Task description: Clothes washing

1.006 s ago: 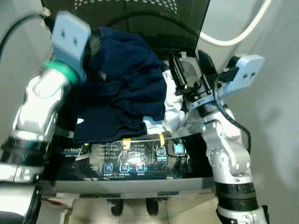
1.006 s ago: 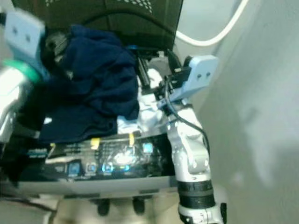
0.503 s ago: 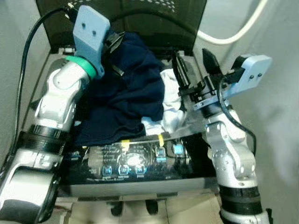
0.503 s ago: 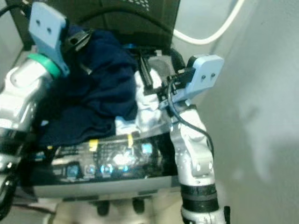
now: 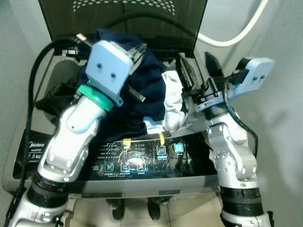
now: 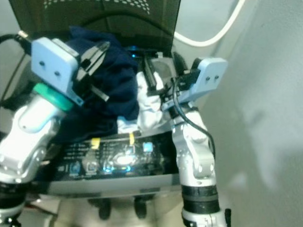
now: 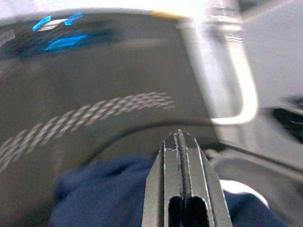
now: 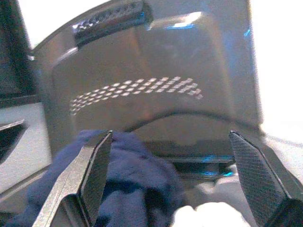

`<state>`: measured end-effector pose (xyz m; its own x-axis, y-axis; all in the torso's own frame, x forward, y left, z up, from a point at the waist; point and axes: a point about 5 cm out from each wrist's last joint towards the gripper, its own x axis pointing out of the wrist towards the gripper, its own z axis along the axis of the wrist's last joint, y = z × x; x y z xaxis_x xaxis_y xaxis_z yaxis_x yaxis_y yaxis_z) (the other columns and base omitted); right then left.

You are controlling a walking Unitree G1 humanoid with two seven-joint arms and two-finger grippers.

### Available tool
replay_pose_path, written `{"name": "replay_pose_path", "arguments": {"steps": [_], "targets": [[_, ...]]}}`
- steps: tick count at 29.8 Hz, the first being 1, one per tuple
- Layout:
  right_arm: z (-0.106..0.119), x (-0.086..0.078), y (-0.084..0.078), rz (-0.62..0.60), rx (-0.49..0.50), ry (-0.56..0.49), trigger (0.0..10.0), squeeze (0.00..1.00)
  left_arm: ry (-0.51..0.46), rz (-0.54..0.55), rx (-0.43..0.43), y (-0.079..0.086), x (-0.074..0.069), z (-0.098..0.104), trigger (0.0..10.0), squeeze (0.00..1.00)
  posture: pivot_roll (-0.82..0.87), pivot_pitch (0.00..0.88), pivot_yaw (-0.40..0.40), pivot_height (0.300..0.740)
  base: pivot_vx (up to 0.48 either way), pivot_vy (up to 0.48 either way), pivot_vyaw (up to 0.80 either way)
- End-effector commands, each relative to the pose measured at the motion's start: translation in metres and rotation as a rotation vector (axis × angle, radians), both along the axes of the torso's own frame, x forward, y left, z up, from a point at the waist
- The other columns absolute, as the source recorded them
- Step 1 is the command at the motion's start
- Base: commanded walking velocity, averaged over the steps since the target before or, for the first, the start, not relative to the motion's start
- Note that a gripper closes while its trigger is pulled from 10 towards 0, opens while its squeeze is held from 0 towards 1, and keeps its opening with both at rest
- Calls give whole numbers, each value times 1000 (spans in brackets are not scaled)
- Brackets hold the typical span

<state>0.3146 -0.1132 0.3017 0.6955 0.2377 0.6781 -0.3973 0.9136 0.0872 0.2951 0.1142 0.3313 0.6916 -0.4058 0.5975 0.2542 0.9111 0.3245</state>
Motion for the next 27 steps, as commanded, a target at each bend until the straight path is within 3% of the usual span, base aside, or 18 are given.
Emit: {"name": "replay_pose_path", "arguments": {"steps": [1, 5, 8, 14, 27], "targets": [[0, 0, 2, -30, -5, -20, 10000, 0, 51, 47, -104, 15, 2, -4, 10000, 0, 117, 121, -10, 728, 0, 0, 0], [-2, 2, 4, -25, 1, -14, 10000, 0, 65, 82, -135, 24, 4, -8, 10000, 0, 119, 116, -17, 728, 0, 0, 0], [-9, 10, 3, 0, 65, 49, 10000, 0, 51, 159, -82, 39, 4, -16, 10000, 0, 112, 96, -21, 728, 0, 0, 0], [-15, 14, 3, 2, 85, 79, 10000, 0, 53, 214, -36, 49, 6, -19, 10000, 0, 87, 75, -20, 728, 0, 0, 0], [-20, 14, 1, -31, 85, 89, 10000, 0, 71, 218, -44, 47, 11, -19, 10000, 0, 50, 60, -5, 728, 0, 0, 0]]}}
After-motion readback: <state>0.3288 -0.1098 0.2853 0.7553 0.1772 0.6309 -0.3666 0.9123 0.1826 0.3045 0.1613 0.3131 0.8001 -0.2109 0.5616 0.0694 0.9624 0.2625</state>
